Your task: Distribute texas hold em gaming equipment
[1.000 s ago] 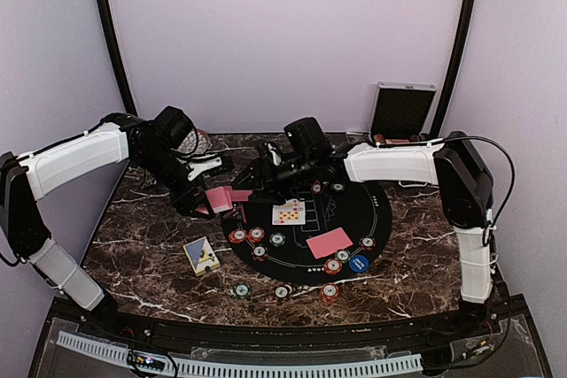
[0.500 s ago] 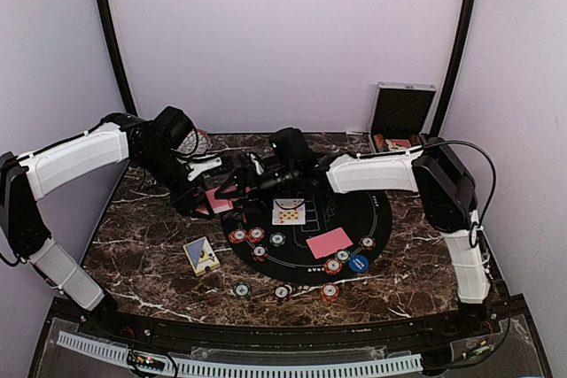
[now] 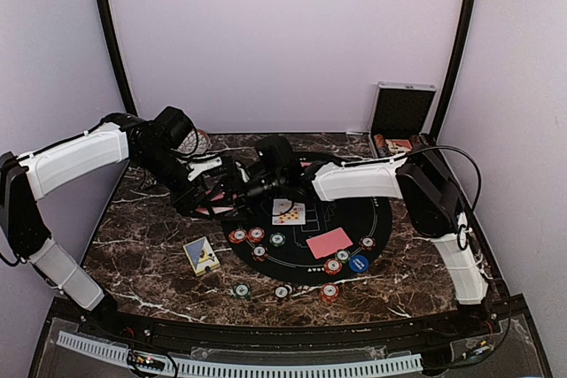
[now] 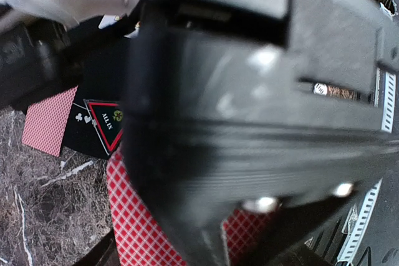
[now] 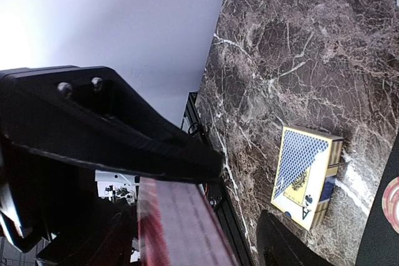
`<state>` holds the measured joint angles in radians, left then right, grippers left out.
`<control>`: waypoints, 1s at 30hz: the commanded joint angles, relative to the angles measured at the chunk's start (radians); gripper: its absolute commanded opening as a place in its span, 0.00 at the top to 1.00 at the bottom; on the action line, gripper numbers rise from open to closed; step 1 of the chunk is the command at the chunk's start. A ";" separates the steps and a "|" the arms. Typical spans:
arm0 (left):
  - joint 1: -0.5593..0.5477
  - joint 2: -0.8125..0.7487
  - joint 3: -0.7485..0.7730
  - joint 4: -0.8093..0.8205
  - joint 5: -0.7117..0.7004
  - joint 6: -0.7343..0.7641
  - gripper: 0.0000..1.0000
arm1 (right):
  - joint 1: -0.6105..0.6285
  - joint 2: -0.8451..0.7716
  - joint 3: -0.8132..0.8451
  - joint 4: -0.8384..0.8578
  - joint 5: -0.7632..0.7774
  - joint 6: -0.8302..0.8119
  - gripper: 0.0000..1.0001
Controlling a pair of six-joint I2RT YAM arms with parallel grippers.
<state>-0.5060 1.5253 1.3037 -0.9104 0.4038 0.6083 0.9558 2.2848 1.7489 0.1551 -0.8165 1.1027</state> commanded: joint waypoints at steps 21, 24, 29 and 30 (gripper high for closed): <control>0.003 -0.033 0.032 -0.020 0.029 0.009 1.00 | -0.089 -0.108 -0.105 -0.152 0.079 -0.141 0.54; 0.003 -0.030 0.036 -0.022 0.029 0.008 1.00 | -0.090 -0.118 -0.103 -0.182 0.085 -0.154 0.57; 0.003 -0.030 0.039 -0.021 0.027 0.008 1.00 | -0.102 -0.144 -0.127 -0.195 0.086 -0.165 0.59; 0.003 -0.029 0.039 -0.021 0.026 0.008 1.00 | -0.104 -0.150 -0.133 -0.177 0.082 -0.156 0.60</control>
<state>-0.5068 1.5253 1.3041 -0.9173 0.4015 0.6083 0.8783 2.1731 1.6592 0.0212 -0.7643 0.9585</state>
